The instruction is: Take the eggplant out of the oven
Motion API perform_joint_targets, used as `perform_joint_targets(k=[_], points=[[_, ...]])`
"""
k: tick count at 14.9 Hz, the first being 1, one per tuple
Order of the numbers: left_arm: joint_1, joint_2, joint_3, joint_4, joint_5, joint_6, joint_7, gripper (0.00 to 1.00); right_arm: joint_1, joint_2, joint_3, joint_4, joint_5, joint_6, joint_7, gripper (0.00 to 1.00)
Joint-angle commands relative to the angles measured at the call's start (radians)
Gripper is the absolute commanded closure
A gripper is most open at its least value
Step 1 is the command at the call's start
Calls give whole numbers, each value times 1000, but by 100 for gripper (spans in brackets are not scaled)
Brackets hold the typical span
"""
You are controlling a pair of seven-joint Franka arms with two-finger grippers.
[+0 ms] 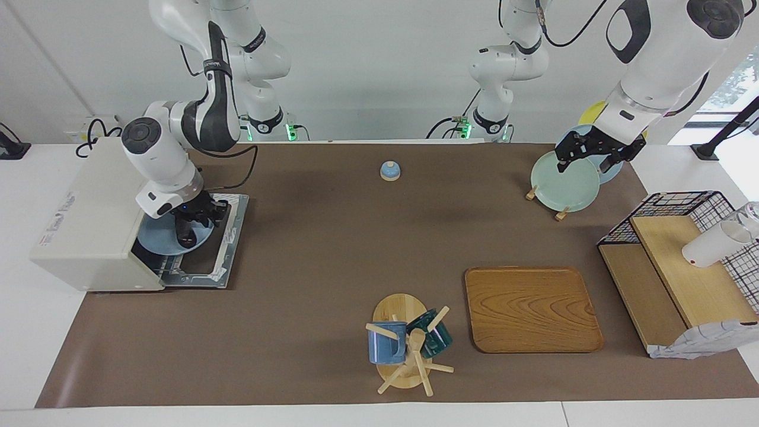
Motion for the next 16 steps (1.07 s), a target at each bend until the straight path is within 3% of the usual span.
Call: perform_joint_targets(k=[1,3,5,8,11,13,16], points=[[14,-10,-12,-10,19,-10,7,0,-5,-40,3,-46,4,35,-14,73],[14,-9,-12,-10,19,-10,7,0,-7,-41,3,-63,4,55,-14,77],[14,-10,-12,-10,19,-10,7,0,-7,-44,3,-76,4,58,-19,100],[14,-9,-12,-10,19,-10,7,0,4,-43,6,-53,3,15,-45,100],[14,-10,-12,-10,19,-10,7,0,94,2,10,117,2,-161,-16,100],[14,-10,-12,-10,19,-10,7,0,195,43,10,243,-5,-247,107,100],[14,-9,-12,-10,19,-10,7,0,367,55,10,286,-13,-246,289,100]])
